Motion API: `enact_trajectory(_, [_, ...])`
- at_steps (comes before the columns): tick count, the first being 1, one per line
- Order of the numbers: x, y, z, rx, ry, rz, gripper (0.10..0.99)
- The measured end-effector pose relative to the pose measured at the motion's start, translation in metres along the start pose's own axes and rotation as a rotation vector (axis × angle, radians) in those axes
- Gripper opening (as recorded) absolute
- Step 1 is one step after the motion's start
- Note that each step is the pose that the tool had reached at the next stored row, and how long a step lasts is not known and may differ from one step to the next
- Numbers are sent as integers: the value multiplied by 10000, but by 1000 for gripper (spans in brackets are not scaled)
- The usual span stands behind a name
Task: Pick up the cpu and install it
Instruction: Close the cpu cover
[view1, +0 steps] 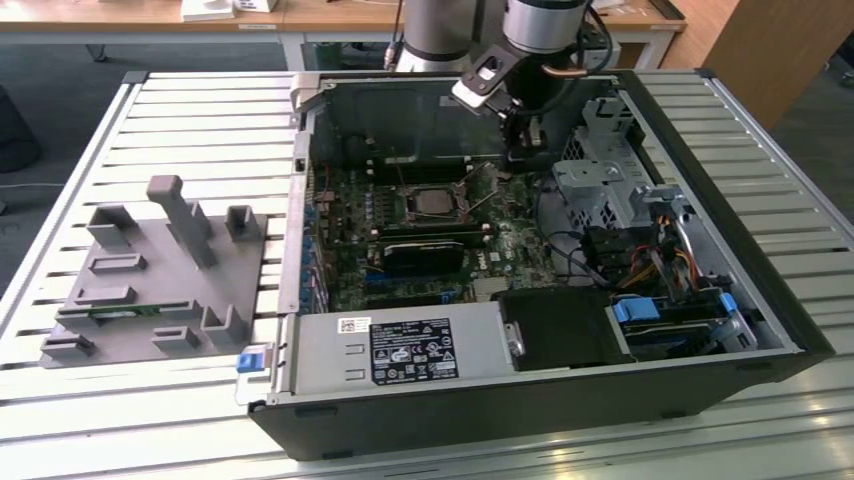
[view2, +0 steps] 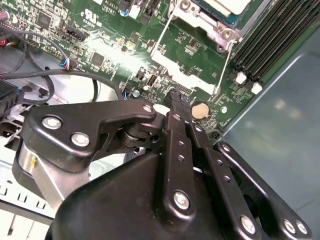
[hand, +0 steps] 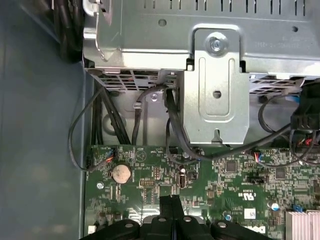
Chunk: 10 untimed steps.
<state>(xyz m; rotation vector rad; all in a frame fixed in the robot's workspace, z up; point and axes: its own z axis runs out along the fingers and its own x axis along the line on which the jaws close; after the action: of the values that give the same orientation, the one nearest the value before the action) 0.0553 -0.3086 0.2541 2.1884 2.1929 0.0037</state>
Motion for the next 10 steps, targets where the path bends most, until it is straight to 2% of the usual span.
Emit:
enact_trajectory(6, [7,5,102,20,1,-1,106])
enact_trajectory(10, [7,-45,105,21,0,-1,106])
